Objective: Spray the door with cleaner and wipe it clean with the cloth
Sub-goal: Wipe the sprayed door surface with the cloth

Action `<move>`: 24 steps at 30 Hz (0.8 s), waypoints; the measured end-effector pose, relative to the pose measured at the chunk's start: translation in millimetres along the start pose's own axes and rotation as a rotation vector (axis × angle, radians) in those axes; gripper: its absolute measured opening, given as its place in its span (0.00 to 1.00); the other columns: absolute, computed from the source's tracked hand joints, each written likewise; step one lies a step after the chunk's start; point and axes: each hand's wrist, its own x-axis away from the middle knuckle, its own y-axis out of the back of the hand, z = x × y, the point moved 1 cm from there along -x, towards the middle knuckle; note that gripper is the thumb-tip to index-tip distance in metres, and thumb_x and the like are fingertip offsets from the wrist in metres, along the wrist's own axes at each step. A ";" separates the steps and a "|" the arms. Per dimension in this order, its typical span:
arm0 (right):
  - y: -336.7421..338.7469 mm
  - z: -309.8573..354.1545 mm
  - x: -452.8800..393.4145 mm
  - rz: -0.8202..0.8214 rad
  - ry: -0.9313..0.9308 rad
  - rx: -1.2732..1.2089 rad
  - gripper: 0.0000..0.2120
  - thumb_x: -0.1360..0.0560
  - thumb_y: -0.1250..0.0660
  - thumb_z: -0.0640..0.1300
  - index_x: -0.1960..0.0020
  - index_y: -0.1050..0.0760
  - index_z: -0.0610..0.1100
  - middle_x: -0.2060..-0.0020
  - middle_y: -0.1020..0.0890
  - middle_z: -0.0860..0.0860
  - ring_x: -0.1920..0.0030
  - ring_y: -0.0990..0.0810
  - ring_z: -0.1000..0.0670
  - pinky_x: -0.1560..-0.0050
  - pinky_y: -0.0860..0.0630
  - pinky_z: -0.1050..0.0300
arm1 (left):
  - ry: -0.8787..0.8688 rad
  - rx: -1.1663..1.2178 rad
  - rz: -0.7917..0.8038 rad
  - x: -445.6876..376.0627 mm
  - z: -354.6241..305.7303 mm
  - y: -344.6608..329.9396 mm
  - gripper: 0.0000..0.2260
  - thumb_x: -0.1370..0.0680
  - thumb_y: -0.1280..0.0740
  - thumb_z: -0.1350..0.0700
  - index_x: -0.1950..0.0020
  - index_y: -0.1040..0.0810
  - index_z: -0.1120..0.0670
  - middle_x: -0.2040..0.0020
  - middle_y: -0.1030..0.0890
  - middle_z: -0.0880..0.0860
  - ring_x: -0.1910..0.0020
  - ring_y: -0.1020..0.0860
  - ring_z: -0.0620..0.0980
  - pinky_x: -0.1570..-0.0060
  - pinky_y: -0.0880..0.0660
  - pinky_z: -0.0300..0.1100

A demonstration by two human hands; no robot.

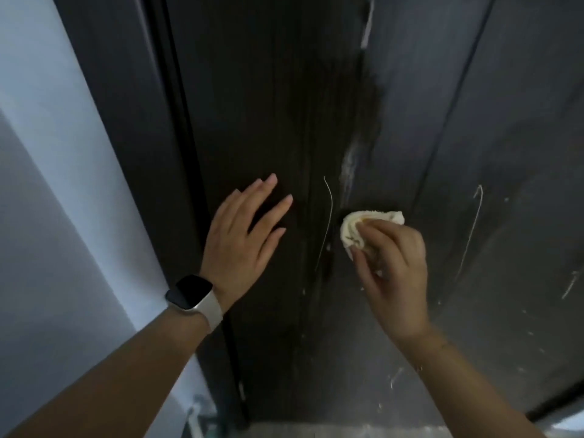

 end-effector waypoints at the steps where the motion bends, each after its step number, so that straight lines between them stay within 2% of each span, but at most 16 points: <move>1: -4.2 -4.9 2.1 -0.045 0.057 0.043 0.12 0.26 0.29 0.38 0.43 0.20 0.39 0.45 0.22 0.45 0.44 0.28 0.45 0.37 0.36 0.61 | -0.027 -0.055 -0.038 1.6 4.0 -6.8 0.20 0.18 0.40 0.53 0.26 0.36 0.51 0.25 0.39 0.55 0.26 0.39 0.54 0.24 0.48 0.49; 4: -10.4 -14.6 5.1 -0.137 0.134 0.079 0.10 0.26 0.28 0.40 0.45 0.18 0.43 0.40 0.27 0.46 0.40 0.32 0.43 0.37 0.34 0.57 | -0.073 -0.197 -0.134 5.8 9.4 -21.5 0.21 0.17 0.43 0.52 0.23 0.39 0.52 0.22 0.40 0.55 0.24 0.41 0.53 0.24 0.48 0.53; 7: -12.9 -17.6 12.6 -0.156 0.187 0.089 0.12 0.27 0.28 0.37 0.44 0.18 0.41 0.41 0.25 0.45 0.41 0.30 0.45 0.36 0.39 0.68 | -0.067 -0.290 -0.167 6.1 8.7 -27.7 0.22 0.16 0.47 0.51 0.22 0.42 0.52 0.21 0.43 0.54 0.22 0.45 0.51 0.24 0.49 0.54; 9: -13.5 -20.9 17.2 -0.131 0.191 0.086 0.13 0.28 0.29 0.36 0.43 0.19 0.42 0.43 0.25 0.48 0.43 0.29 0.48 0.38 0.38 0.71 | -0.054 -0.304 -0.166 5.4 8.4 -29.4 0.22 0.16 0.49 0.50 0.21 0.44 0.52 0.21 0.45 0.54 0.22 0.46 0.51 0.24 0.50 0.54; 12: -11.0 -23.5 17.4 -0.117 0.153 0.075 0.16 0.27 0.29 0.37 0.39 0.21 0.42 0.47 0.25 0.51 0.46 0.29 0.52 0.43 0.31 0.66 | -0.026 -0.290 -0.182 6.1 10.5 -32.2 0.24 0.16 0.49 0.49 0.21 0.47 0.53 0.21 0.47 0.54 0.22 0.50 0.50 0.23 0.53 0.53; 14: -8.8 -20.2 6.6 -0.086 0.148 0.079 0.18 0.25 0.31 0.40 0.36 0.23 0.41 0.48 0.25 0.50 0.47 0.28 0.52 0.44 0.32 0.67 | -0.009 -0.289 -0.188 5.7 11.5 -31.9 0.24 0.17 0.49 0.48 0.21 0.46 0.53 0.21 0.49 0.54 0.21 0.53 0.50 0.23 0.55 0.52; 16: -3.7 -13.9 -16.3 -0.123 0.165 0.064 0.14 0.25 0.30 0.40 0.40 0.22 0.40 0.49 0.24 0.48 0.48 0.26 0.49 0.44 0.33 0.67 | 0.000 -0.284 -0.205 5.5 11.2 -31.8 0.24 0.17 0.50 0.48 0.22 0.46 0.53 0.21 0.49 0.55 0.21 0.54 0.50 0.23 0.56 0.51; 19: 7.3 -0.1 -62.9 -0.253 0.147 0.014 0.08 0.27 0.27 0.38 0.49 0.19 0.40 0.55 0.27 0.51 0.53 0.25 0.48 0.50 0.29 0.60 | -0.007 -0.271 -0.228 5.5 10.3 -32.4 0.24 0.17 0.50 0.48 0.22 0.46 0.52 0.21 0.48 0.55 0.21 0.52 0.51 0.23 0.55 0.51; 21: 8.7 8.8 -87.1 -0.302 0.157 0.005 0.07 0.27 0.27 0.39 0.50 0.19 0.39 0.58 0.30 0.52 0.57 0.27 0.49 0.54 0.29 0.58 | -0.012 -0.282 -0.241 5.7 11.6 -32.7 0.24 0.17 0.50 0.48 0.22 0.46 0.52 0.21 0.48 0.55 0.21 0.52 0.51 0.23 0.54 0.52; 24: -0.2 17.8 -94.2 -0.373 0.209 0.021 0.06 0.26 0.28 0.37 0.50 0.19 0.36 0.60 0.31 0.50 0.58 0.27 0.46 0.56 0.28 0.56 | -0.008 -0.297 -0.240 7.6 11.1 -32.7 0.24 0.17 0.49 0.49 0.21 0.46 0.52 0.21 0.48 0.55 0.21 0.51 0.52 0.24 0.53 0.53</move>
